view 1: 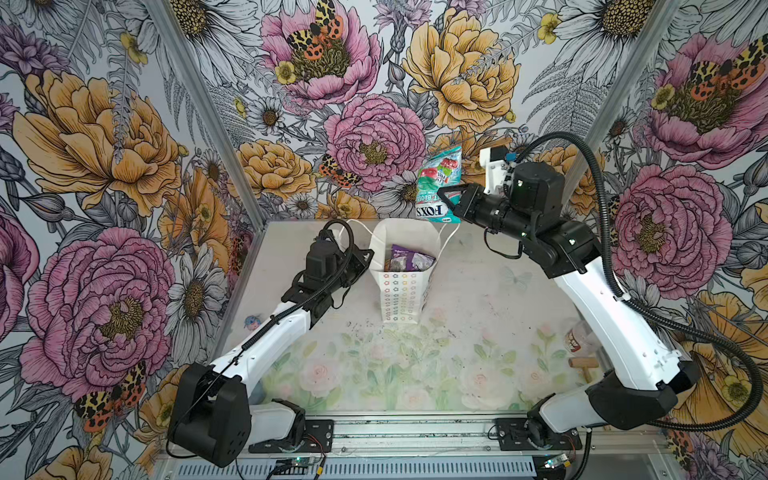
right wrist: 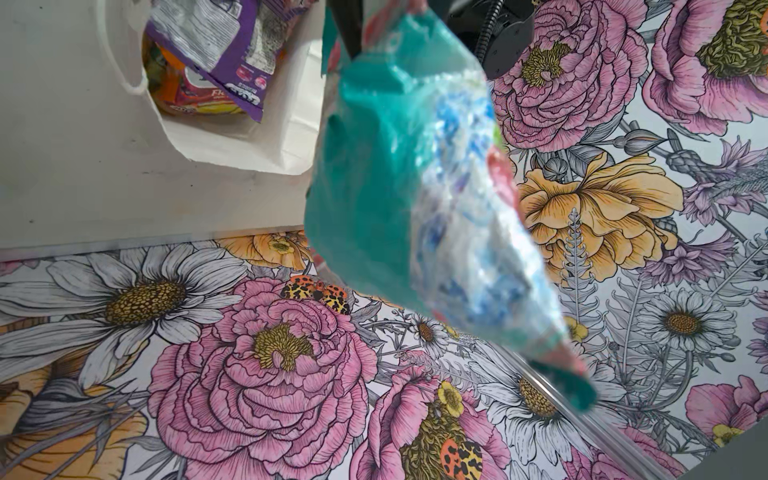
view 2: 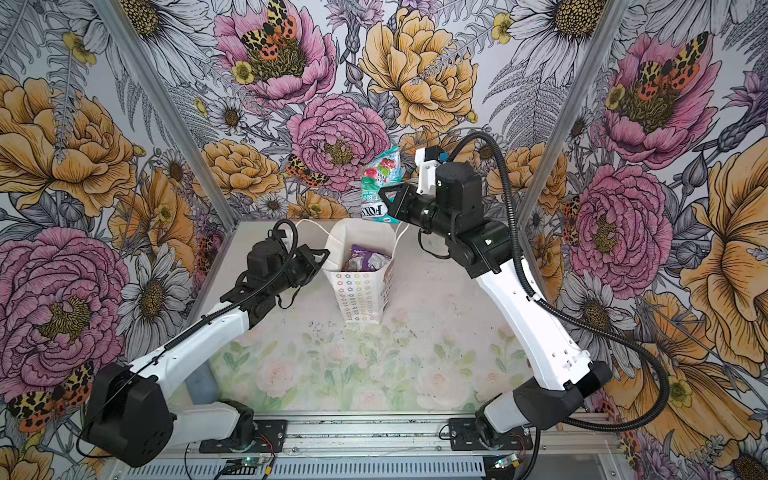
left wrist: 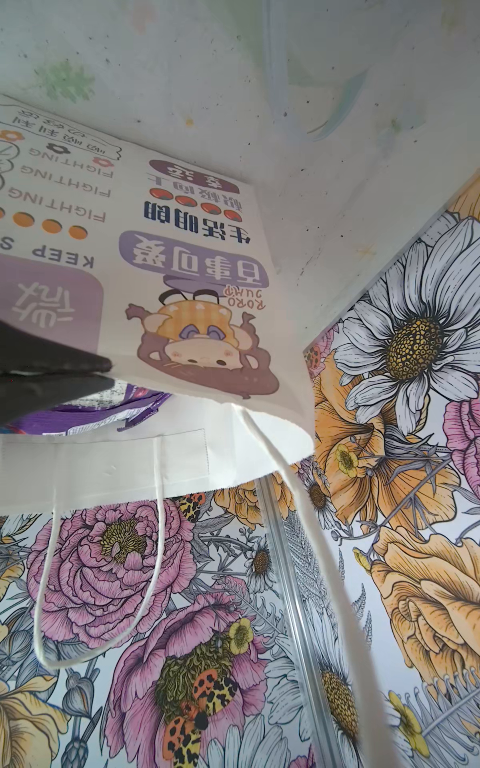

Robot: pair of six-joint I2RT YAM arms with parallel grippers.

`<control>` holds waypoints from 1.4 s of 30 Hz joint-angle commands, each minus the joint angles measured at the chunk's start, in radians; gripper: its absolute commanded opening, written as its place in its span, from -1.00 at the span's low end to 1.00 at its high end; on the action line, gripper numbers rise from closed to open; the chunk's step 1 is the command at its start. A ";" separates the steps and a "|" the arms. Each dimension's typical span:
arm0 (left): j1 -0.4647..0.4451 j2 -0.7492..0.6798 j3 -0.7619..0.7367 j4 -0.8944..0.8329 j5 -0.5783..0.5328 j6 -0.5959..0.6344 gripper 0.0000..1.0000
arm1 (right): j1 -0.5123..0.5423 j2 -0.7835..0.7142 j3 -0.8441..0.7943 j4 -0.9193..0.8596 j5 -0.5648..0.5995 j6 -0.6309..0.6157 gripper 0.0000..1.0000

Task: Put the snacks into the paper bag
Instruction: 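Swing the held teal packet over the bag opening beside the left gripper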

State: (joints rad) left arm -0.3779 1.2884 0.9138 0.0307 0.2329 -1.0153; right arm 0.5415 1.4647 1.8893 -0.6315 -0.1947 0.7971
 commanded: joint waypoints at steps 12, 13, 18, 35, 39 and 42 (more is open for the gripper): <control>-0.015 -0.020 -0.003 0.027 -0.027 0.002 -1.00 | 0.124 -0.031 -0.170 0.197 0.257 0.136 -1.00; -0.015 -0.019 -0.002 0.028 -0.026 0.002 -1.00 | 0.132 -0.019 -0.169 0.198 0.261 0.140 -1.00; -0.015 -0.015 0.000 0.029 -0.023 0.003 -1.00 | 0.166 0.046 -0.160 0.199 0.277 0.154 -1.00; -0.002 -0.023 -0.013 0.037 -0.010 0.001 -1.00 | 0.220 0.143 -0.195 0.197 0.359 0.216 -1.00; 0.001 -0.020 -0.018 0.049 -0.003 -0.003 -1.00 | 0.229 0.131 -0.220 0.197 0.369 0.223 -1.00; 0.002 -0.017 -0.019 0.053 0.000 -0.005 -1.00 | 0.235 0.112 -0.251 0.197 0.384 0.234 -1.00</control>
State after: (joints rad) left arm -0.3820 1.2884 0.9073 0.0448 0.2264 -1.0157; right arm 0.7673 1.5993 1.6531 -0.4835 0.1528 1.0142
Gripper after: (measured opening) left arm 0.050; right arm 0.120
